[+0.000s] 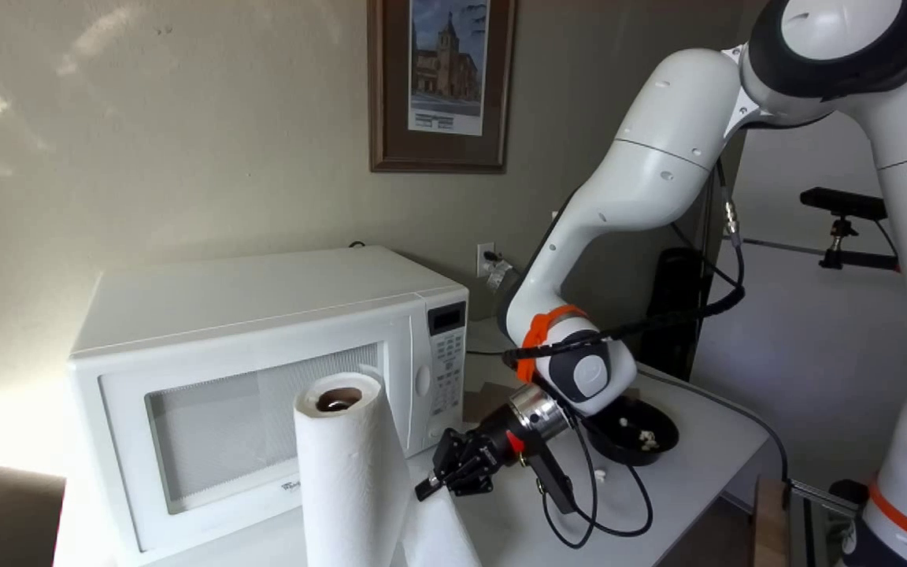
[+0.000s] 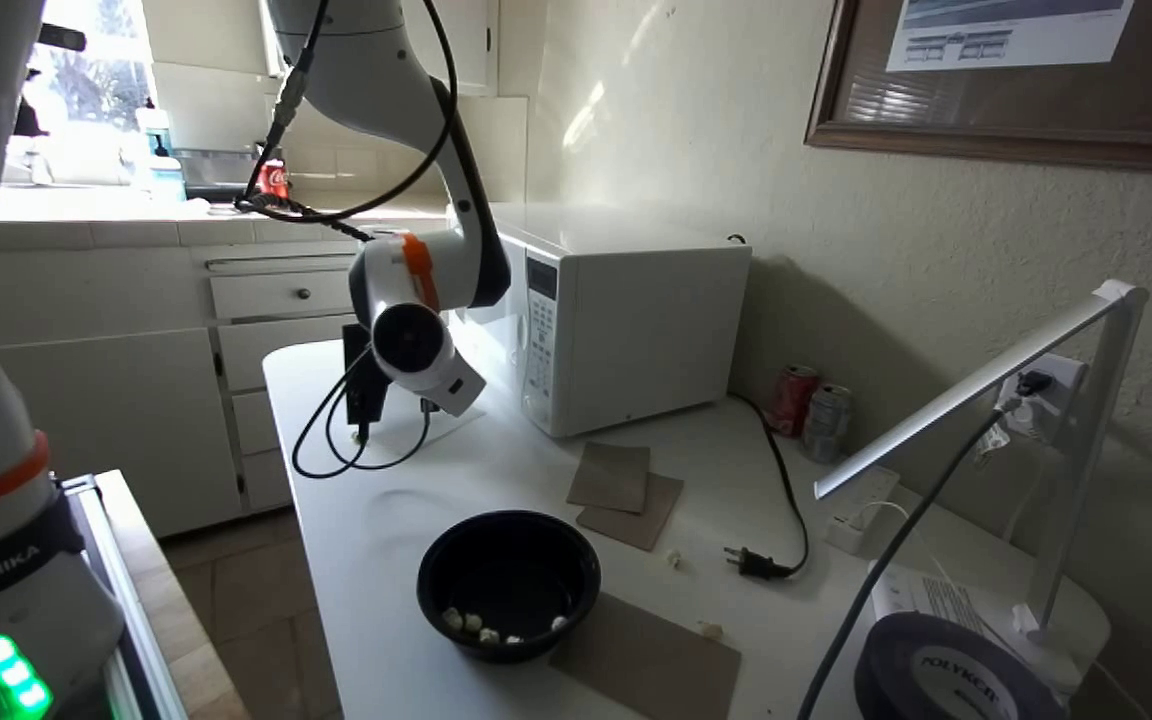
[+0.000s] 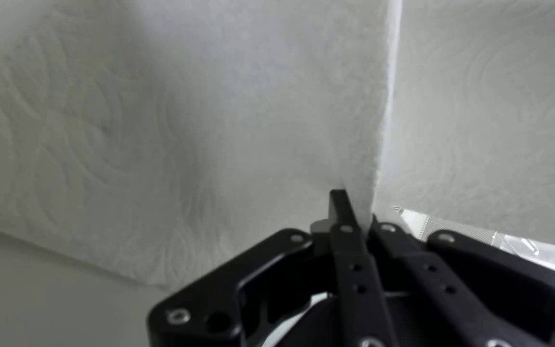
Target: Tear one paper towel from the roll.
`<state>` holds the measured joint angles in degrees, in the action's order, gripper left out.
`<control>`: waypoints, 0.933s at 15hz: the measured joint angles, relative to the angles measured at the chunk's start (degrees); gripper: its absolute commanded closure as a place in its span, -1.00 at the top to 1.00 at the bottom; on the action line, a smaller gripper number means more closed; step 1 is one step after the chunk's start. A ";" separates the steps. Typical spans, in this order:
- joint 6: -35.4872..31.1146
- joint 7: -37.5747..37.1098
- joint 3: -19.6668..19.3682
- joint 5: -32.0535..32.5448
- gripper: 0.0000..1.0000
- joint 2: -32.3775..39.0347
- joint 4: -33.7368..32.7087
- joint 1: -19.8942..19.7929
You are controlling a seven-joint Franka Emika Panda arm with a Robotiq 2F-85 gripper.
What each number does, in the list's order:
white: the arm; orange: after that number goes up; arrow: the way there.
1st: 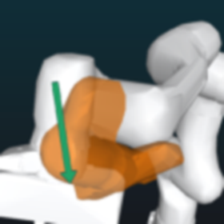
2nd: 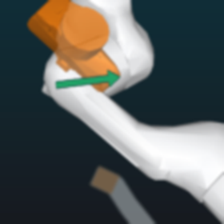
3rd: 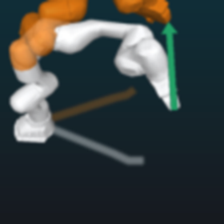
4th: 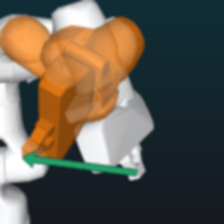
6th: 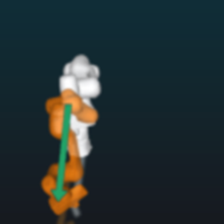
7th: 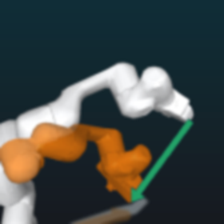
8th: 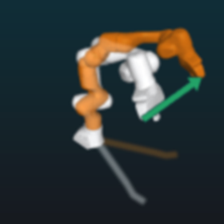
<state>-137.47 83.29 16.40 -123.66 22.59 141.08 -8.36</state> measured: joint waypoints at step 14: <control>0.74 -1.35 -15.38 -0.76 -0.99 -4.48 5.87 12.87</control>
<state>-136.73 81.94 1.02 -124.43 18.11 146.95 4.51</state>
